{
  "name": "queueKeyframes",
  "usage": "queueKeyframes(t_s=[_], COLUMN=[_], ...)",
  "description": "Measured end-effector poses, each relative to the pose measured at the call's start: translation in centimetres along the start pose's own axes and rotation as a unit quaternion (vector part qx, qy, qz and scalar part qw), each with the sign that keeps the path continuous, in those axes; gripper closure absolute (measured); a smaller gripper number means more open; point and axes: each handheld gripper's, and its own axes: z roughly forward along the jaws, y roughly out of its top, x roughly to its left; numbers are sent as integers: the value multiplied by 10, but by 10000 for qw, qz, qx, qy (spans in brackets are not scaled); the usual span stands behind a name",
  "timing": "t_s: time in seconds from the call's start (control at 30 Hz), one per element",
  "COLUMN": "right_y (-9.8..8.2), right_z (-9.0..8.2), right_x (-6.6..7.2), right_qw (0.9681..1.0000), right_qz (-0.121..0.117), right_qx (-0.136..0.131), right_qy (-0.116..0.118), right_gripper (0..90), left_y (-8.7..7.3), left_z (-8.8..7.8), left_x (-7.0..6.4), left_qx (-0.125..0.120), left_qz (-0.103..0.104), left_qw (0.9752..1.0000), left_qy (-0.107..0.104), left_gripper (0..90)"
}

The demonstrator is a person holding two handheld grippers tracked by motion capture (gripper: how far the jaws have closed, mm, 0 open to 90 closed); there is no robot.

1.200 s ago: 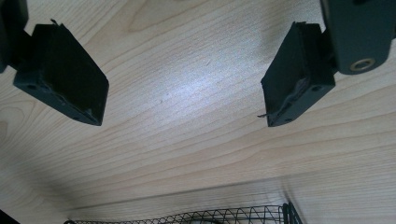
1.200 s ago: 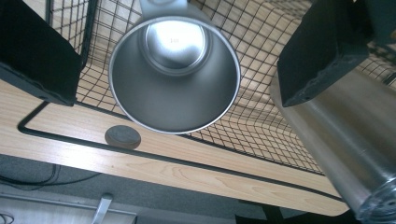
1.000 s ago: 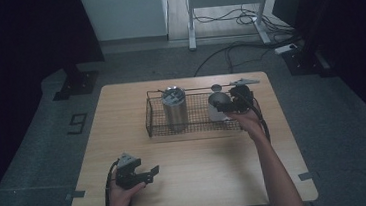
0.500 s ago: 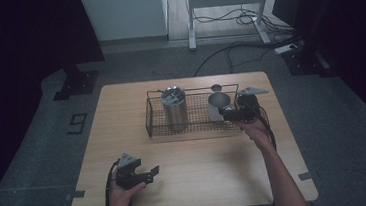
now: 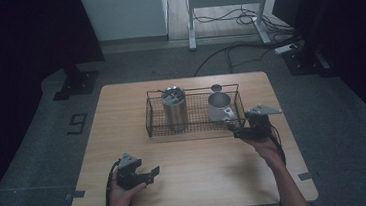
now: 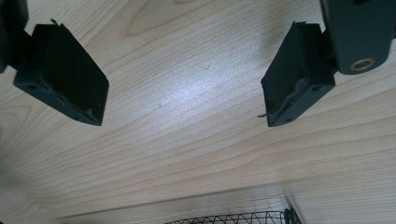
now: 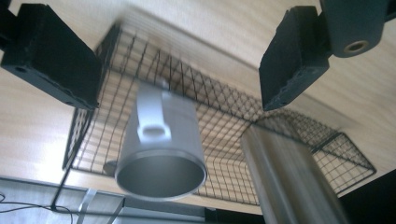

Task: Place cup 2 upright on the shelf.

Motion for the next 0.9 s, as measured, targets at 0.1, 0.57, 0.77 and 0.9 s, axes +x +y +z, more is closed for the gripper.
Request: queueKeyframes(t_s=[0.1, 0.57, 0.77, 0.9], right_y=[-15, -82, -97, -103], right_z=[-8, -40, -44, -41], right_x=[-2, -12, -13, -14], right_qw=[10000, 9994, 9991, 9986], right_qz=[44, 258, 295, 284], right_qx=[10, 199, 251, 396], right_qy=[-19, -127, -170, -215], right_gripper=[133, 140, 146, 146], left_y=[0, -1, -1, -2], left_z=[1, 1, 2, 3], left_x=[0, 0, 0, 0], left_qx=[17, 47, 75, 91], left_qz=[10, 29, 56, 67], left_qw=[10000, 10000, 9999, 9999], left_qy=[15, 59, 70, 79], left_gripper=[148, 148, 148, 148])
